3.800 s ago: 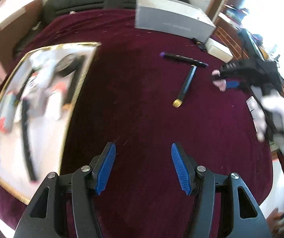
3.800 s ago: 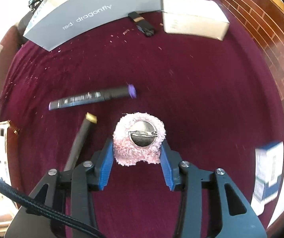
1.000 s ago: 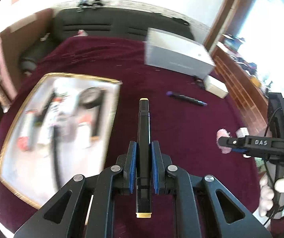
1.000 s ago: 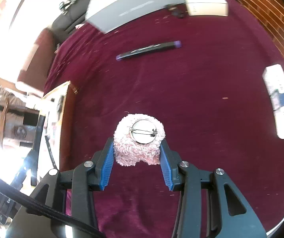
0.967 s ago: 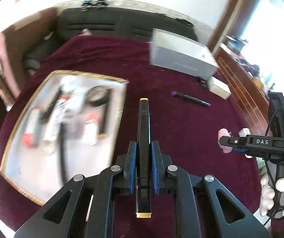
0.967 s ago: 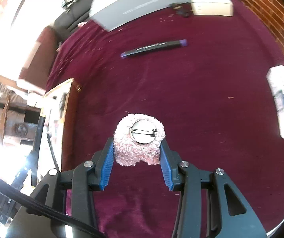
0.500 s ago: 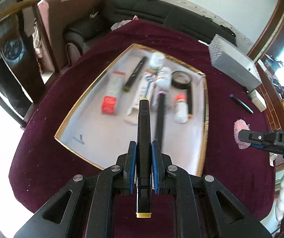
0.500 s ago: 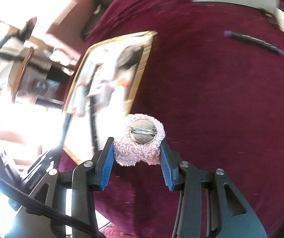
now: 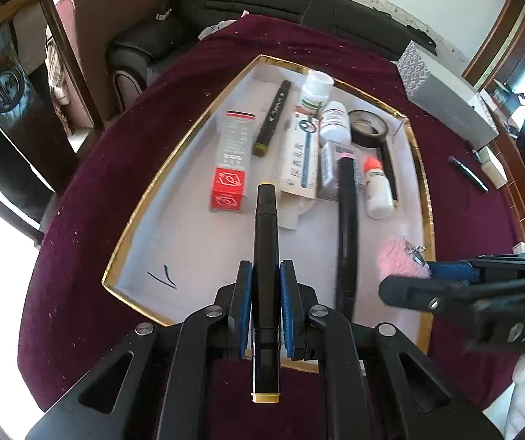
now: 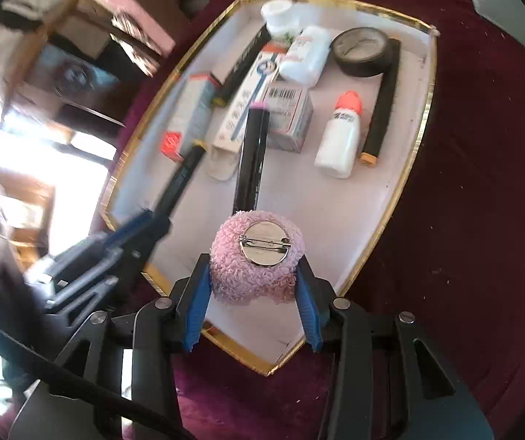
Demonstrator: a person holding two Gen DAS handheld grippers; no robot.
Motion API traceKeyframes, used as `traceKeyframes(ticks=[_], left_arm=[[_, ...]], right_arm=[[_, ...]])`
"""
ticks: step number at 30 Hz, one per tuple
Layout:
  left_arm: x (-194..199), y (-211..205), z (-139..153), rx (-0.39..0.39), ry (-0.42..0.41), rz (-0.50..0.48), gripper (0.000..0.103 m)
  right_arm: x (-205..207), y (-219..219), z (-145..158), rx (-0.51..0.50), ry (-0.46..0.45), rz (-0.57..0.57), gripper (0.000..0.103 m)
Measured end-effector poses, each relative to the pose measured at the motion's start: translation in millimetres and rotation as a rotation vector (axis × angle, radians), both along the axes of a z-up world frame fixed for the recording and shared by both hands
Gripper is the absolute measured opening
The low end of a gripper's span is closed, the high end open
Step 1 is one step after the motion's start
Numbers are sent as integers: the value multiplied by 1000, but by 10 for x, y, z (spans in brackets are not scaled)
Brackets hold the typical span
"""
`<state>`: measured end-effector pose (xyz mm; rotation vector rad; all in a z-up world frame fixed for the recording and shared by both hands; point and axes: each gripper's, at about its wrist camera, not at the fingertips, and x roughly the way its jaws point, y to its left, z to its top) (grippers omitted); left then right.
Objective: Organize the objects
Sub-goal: 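Carry the marker and pink item into the tray and open both grippers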
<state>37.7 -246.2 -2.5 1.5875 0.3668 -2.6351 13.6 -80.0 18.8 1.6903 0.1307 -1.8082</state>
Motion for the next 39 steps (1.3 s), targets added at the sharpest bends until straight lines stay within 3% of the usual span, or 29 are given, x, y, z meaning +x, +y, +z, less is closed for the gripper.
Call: traceKeyframes(ticks=[5,11,16,18,22,29,39], left_arm=[[-63,-28,-59,-34,-10,1,12],[-93,-52,-66,-80,-5,-8,12],[-117,-107,-32,-68,-6,14,12],[-132,-112,-6,-72,-6,15,15],[-163,-128,52,-79,-6,23,37],[-211,-100,140,-108,-5,24,40],[-228,-8,280,-151,-3,15,46]], right_arm=[[6,-238,-142,121,39,40,42],[-44,-377,-192,177,65,38,43],[-61,-470,-210,204,67,29,46],[-71,-476,-227,205,54,18,47],[-101,-469,-159,182,61,-10,49],[-147,-422,-19,131,78,-30,50],[-233,-86,45,76,67,-149,50]])
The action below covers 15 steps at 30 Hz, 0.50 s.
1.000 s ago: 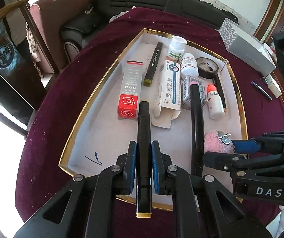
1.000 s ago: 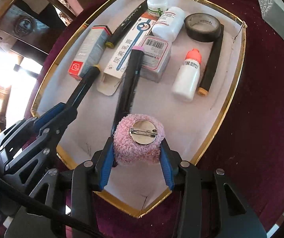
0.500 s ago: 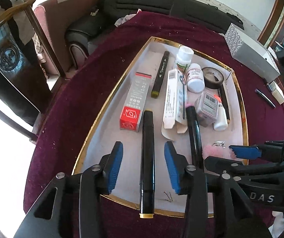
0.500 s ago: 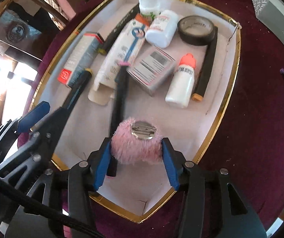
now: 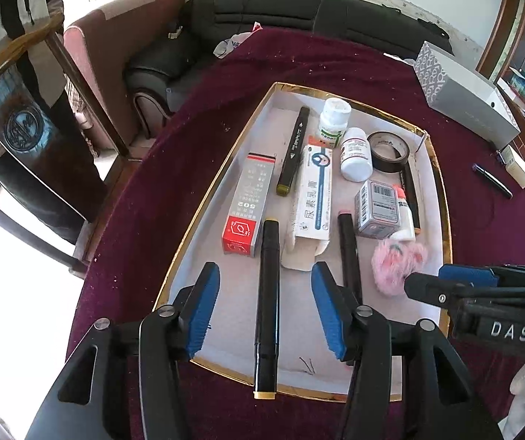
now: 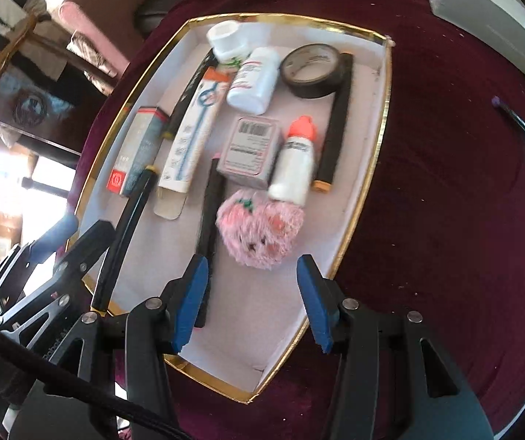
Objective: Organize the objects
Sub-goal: 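Carry the marker and pink item into the tray and open both grippers, then withdraw both open grippers from the tray toward the remaining items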
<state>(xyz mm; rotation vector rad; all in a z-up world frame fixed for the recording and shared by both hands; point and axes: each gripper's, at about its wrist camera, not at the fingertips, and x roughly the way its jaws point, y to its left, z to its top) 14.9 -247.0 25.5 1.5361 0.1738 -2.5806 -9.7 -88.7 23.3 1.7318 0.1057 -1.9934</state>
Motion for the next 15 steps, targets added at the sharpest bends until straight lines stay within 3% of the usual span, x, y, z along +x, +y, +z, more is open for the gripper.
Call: traceKeyframes(ticks=[15], left_arm=[[35,363,180,-47,-6,-25,47]], right_arm=[[24,532,185,-134,9,-59,50]])
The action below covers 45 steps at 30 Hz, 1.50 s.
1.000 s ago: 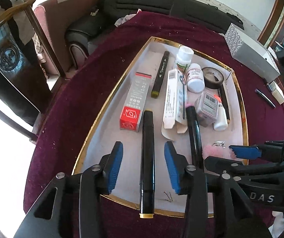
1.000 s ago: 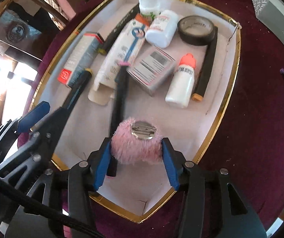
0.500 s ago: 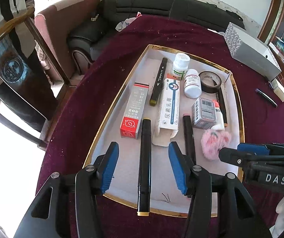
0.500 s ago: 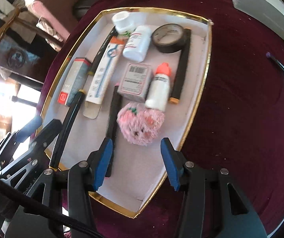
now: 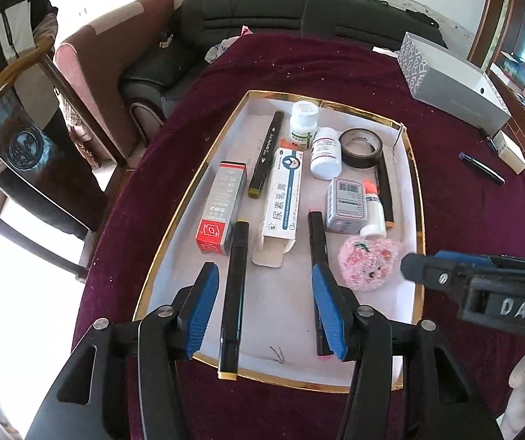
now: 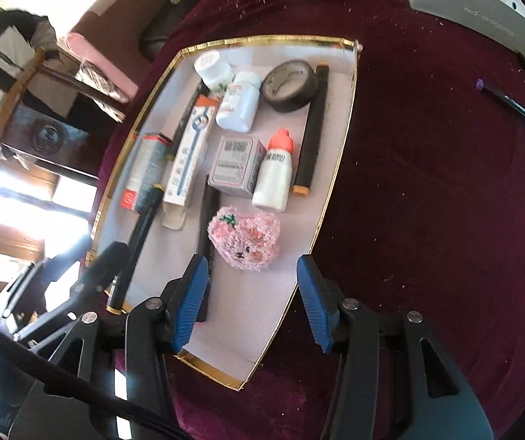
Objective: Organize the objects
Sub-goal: 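Withdraw both open grippers from the tray toward the remaining items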
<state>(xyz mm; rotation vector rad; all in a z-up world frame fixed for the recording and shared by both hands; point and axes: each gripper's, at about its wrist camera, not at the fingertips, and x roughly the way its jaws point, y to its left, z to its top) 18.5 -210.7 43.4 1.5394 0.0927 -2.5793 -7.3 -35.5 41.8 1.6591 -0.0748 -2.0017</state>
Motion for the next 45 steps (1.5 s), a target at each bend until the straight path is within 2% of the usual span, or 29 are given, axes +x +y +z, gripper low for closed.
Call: traceKeyframes(ticks=[6,12,18,22,26,32,35,37,43,45], left_arm=[[18,202,69,25,20,5,47],[-11,582,230,90,71,-30,47],[29,1022,231,144,64,-100,47],[116,1142,87,172,7,-102,47],[233,1187,6,170,-52,-73,47],[421,1214,-10,132,-67,-48,47],[472,1175,-44,139,-73,-19,47],[463,1142,-73,150,-76,0,47],[318,1159,-128,201,-73,5,47],[240,1221,-123,197,-66,-18,47]], right_arm=[[-58,396,50,-48,8,-71,50],[-190,1276,37,4,28,-196,50],[-690,2487,53,126,89,-389,49],[-1172,2833,87,123,122,-446,50],[-1708,2810,-8,75,112,-433,55],[-2334,2606,-289,119,92,-404,55],[-2492,2517,-506,107,13,-375,56],[-2431,2458,-486,80,9,-346,60],[-1866,2075,-515,-125,-229,-71,60],[-1690,2112,-415,-115,-192,-68,60]])
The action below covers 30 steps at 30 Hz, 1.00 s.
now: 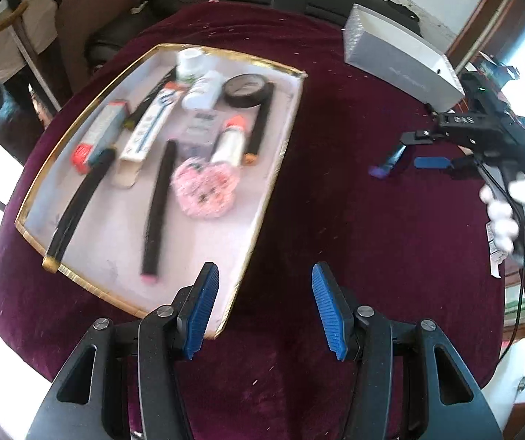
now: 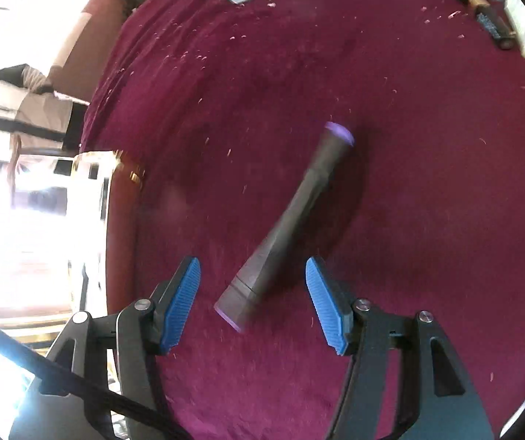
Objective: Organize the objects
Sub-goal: 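Withdraw both open grippers from the tray toward the remaining items, then grasp the white-blue medicine box with the right gripper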
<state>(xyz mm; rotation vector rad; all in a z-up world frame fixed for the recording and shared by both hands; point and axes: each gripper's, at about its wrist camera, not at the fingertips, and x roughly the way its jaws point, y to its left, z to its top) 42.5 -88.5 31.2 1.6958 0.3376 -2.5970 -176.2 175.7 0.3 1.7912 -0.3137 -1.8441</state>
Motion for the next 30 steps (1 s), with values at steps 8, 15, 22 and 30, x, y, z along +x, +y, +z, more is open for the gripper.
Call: traceKeyframes(ticks=[8,15,22,30], left_arm=[[-388,359,-48,-11,26,-124,47],[-536,687,-107,-14,24,-224,47],[-789,847,-26,-59,96,-304,47],[-1356,1222,-159,-174,151,-494,47]], right_arm=[[472,1374,781,-4,199,-361,62],[892,2610,985,375,325,-580,74],[877,2399,551,453,256,-516,74],[872,2241,201,488,177,-471,32]])
